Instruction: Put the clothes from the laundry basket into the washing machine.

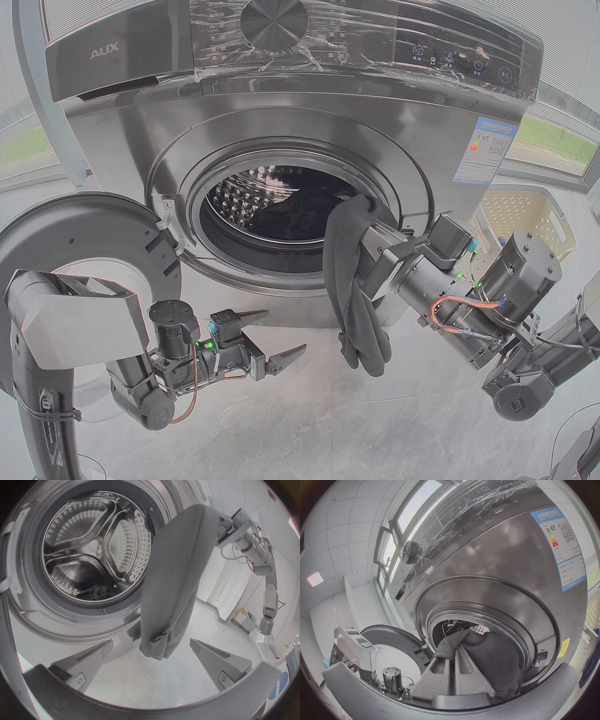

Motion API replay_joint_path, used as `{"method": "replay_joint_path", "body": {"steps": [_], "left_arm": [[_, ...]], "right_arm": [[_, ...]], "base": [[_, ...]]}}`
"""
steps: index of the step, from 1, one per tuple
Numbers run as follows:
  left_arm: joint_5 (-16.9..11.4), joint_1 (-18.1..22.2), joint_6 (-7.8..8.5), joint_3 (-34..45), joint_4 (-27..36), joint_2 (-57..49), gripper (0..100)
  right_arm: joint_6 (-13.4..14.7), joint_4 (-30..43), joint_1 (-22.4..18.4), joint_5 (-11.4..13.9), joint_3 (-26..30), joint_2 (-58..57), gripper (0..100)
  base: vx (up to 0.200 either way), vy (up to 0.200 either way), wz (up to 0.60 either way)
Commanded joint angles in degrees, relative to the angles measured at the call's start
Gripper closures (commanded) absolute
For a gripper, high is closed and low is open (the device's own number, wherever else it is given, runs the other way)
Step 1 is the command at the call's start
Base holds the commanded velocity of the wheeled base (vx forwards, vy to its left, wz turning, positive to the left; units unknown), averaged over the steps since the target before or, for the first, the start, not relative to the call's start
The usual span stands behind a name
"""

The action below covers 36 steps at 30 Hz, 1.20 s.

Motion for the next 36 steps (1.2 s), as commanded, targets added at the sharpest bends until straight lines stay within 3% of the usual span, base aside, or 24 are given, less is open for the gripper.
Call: {"method": "replay_joint_path", "body": {"steps": [1, 24, 36], "left_arm": [[0.0, -0.6, 0.21, -1.5, -0.1, 3.0, 0], [0.1, -1.1, 0.39, -3.4, -0.1, 4.7, 0], [-0.2, -1.7, -0.14, -4.9, -0.1, 5.3, 0]], "right_arm": [[0.0, 0.0, -0.2, 0.0, -1.9, 0.4, 100], [-1.2, 0.1, 2.0, 0.3, -9.8, 3.4, 100], [-1.1, 0.1, 1.7, 0.2, -10.4, 3.7, 100]], "base": [[0.0, 0.0, 0.0], [0.0, 0.0, 0.0], [0.0, 0.0, 0.0]]}}
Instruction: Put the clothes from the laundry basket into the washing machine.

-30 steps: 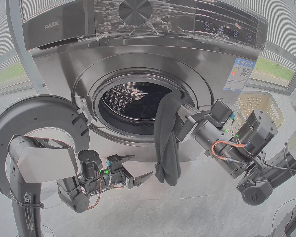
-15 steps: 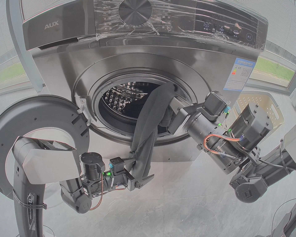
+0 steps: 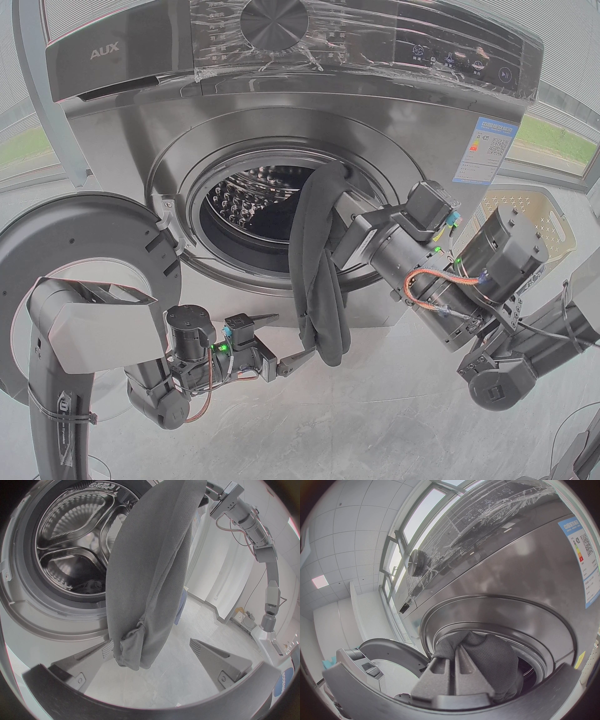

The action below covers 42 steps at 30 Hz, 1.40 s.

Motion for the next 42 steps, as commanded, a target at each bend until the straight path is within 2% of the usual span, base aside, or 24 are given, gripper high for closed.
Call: {"method": "replay_joint_path", "body": {"steps": [1, 11, 13, 14, 15, 18, 19, 20, 22, 24, 31, 36, 38, 42], "left_arm": [[-0.1, -0.9, -0.06, -0.1, 0.0, 0.4, 0], [0.1, -3.6, -0.14, -1.3, 0.0, 1.7, 0], [3.2, -4.1, -0.85, -4.8, 0.0, 3.9, 0], [3.2, -4.1, -0.85, -4.8, 0.0, 3.9, 100], [5.4, -3.9, -1.02, -7.0, 0.0, 5.2, 100], [8.3, -3.5, -1.55, -10.6, 0.0, 6.7, 100], [8.3, -3.5, -1.55, -10.8, 0.0, 6.7, 100], [9.8, -3.2, -2.34, -12.7, 0.0, 7.1, 100], [10.7, -3.1, -3.04, -13.6, 0.0, 7.3, 100], [11.2, -3.0, -3.22, -14.2, 0.0, 7.2, 100], [11.3, -2.9, -3.13, -12.7, -0.1, 6.0, 100], [10.5, -2.9, -2.69, -5.4, -0.1, -1.4, 100], [9.9, -2.9, -2.6, -1.3, -0.1, -5.5, 100], [6.1, -1.7, -2.43, 8.3, 0.0, -16.9, 100]], "right_arm": [[0.0, 0.0, -0.5, 0.0, -0.6, 0.6, 100], [0.0, 0.0, -0.9, -0.1, -1.4, 1.7, 100], [0.0, -0.1, -0.8, -0.1, -1.5, 1.7, 100], [0.0, -0.1, -0.8, -0.1, -1.5, 1.7, 100], [0.0, -0.2, -0.8, -0.1, -1.5, 1.7, 100], [0.0, -0.3, -0.8, -0.1, -1.4, 1.7, 100], [0.0, -0.3, -0.8, -0.1, -1.4, 1.7, 100], [0.0, -0.3, -0.8, -0.1, -1.4, 1.6, 100], [0.0, -0.3, -0.7, -0.1, -1.4, 1.6, 100], [0.0, -0.3, -0.6, -0.1, -1.4, 1.5, 100], [0.1, -0.4, -1.0, -0.4, -1.3, 1.2, 100], [0.2, -0.2, -2.5, -0.8, -1.4, 1.1, 100], [0.4, -0.2, -3.4, -0.9, -1.3, 1.1, 100], [0.7, -0.2, -6.0, -1.1, -0.9, 0.6, 100]], "base": [[0.0, 0.0, 0.0], [0.0, 0.0, 0.0], [0.0, 0.0, 0.0], [0.0, 0.0, 0.0], [0.0, 0.0, 0.0], [0.0, 0.0, 0.0], [0.0, 0.0, 0.0], [0.0, 0.0, 0.0], [0.0, 0.0, 0.0], [0.0, 0.0, 0.0], [0.0, 0.0, 0.0], [0.0, 0.0, 0.0], [0.0, 0.0, 0.0], [0.0, 0.0, 0.0]]}}
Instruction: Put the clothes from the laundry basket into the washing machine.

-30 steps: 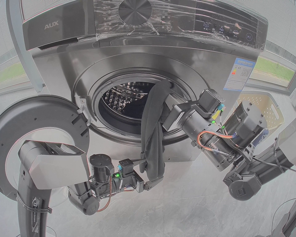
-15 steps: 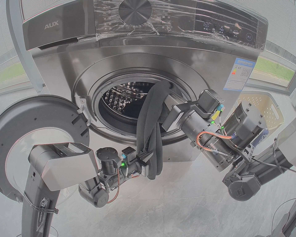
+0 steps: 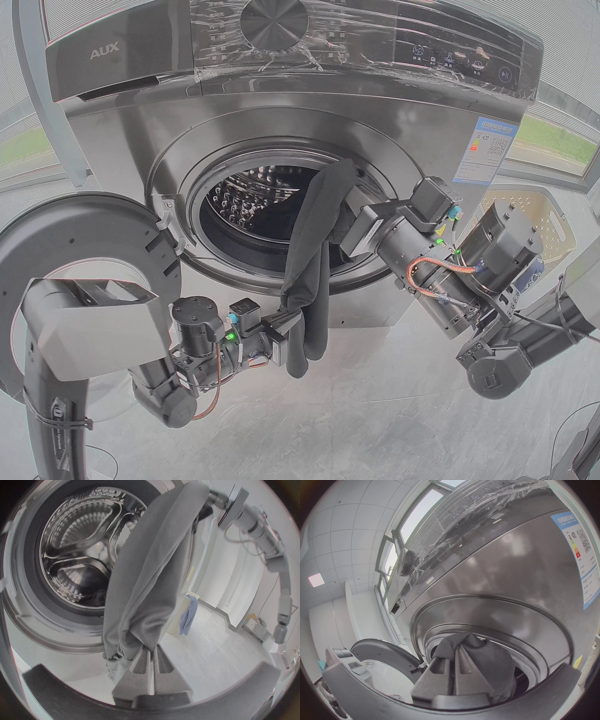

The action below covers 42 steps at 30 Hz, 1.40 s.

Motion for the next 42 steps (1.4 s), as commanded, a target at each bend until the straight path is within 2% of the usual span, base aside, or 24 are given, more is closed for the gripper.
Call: {"method": "replay_joint_path", "body": {"steps": [1, 4, 8, 10, 13, 18, 20, 22, 26, 29, 36, 42], "left_arm": [[-4.2, 1.6, 0.33, 13.2, 0.0, -17.4, 100], [-6.7, 2.5, 0.06, 17.7, 0.1, -23.8, 100], [-9.1, 4.6, -0.03, 21.8, 0.1, -29.6, 100], [-9.2, 5.4, -0.2, 22.6, 0.1, -30.5, 100], [-9.4, 9.2, -0.11, 21.9, 0.1, -31.7, 100], [-9.5, 12.3, -0.46, 19.6, 0.2, -31.5, 100], [-9.0, 13.5, -0.38, 18.5, 0.2, -31.5, 100], [-8.6, 13.6, -0.38, 17.7, 0.2, -31.8, 100], [-8.3, 13.1, 0.15, 17.7, 0.1, -32.5, 100], [-8.2, 11.4, 0.06, 16.8, 0.1, -34.5, 100], [-3.8, 8.4, 0.15, 13.5, 0.1, -37.1, 100], [-2.8, 8.3, 0.15, 12.2, 0.2, -38.3, 100]], "right_arm": [[0.5, 0.0, -3.6, -0.3, 0.5, -0.8, 100], [0.8, 0.1, -4.2, -1.4, 0.8, -1.6, 100], [1.1, 0.0, -4.1, -1.5, 3.6, -4.1, 100], [1.1, 0.0, -4.0, -1.5, 4.8, -5.0, 100], [1.1, -0.1, -4.2, -1.5, 8.4, -8.7, 100], [0.9, 0.4, -5.3, -1.3, 9.5, -11.7, 100], [0.8, 0.3, -6.0, -0.7, 12.0, -12.2, 100], [0.5, -0.1, -6.4, -0.3, 14.8, -12.2, 100], [0.4, -0.6, -5.7, 0.5, 16.6, -12.3, 100], [0.2, 0.0, -5.5, 0.8, 19.0, -13.0, 100], [-0.4, 0.2, -5.8, 1.4, 23.3, -12.6, 100], [-1.1, 0.5, -7.7, 1.6, 25.7, -12.8, 100]], "base": [[0.0, 0.0, 0.0], [0.0, 0.0, 0.0], [0.0, 0.0, 0.0], [0.0, 0.0, 0.0], [0.0, 0.0, 0.0], [0.0, 0.0, 0.0], [0.0, 0.0, 0.0], [0.0, 0.0, 0.0], [0.0, 0.0, 0.0], [0.0, 0.0, 0.0], [0.0, 0.0, 0.0], [0.0, 0.0, 0.0]]}}
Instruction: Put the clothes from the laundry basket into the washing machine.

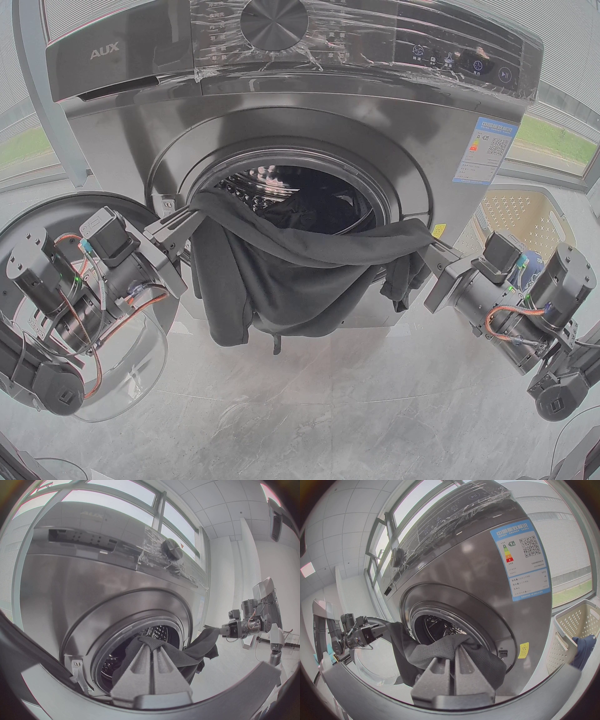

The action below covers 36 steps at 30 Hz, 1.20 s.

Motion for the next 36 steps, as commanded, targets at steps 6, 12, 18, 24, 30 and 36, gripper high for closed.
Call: {"method": "replay_joint_path", "body": {"steps": [6, 12, 18, 24, 30, 36], "left_arm": [[0.3, -0.3, -0.04, -1.9, 0.0, -2.2, 100], [1.5, -0.5, 0.04, -2.0, 0.0, -2.1, 100], [1.5, -0.2, 0.04, -2.7, 0.0, -2.1, 100], [1.5, -0.4, 0.04, -2.7, 0.0, -2.2, 100], [1.5, -0.5, 0.04, -2.7, 0.0, -2.1, 100], [1.5, -1.1, -0.04, -4.2, 0.2, -2.1, 100]], "right_arm": [[-1.9, 1.0, -3.3, 0.2, 5.4, -0.5, 100], [-1.9, 0.6, -2.8, 1.6, 5.9, -0.5, 100], [-1.9, 0.2, -2.9, 2.0, 5.9, -0.5, 100], [-1.9, 0.1, -2.8, 2.0, 5.5, -0.4, 100], [-1.7, 0.0, -2.8, 2.0, 4.2, -0.1, 100], [-1.2, 0.0, -2.7, 1.9, 4.1, 1.2, 100]], "base": [[0.0, 0.0, 0.0], [0.0, 0.0, 0.0], [0.0, 0.0, 0.0], [0.0, 0.0, 0.0], [0.0, 0.0, 0.0], [0.0, 0.0, 0.0]]}}
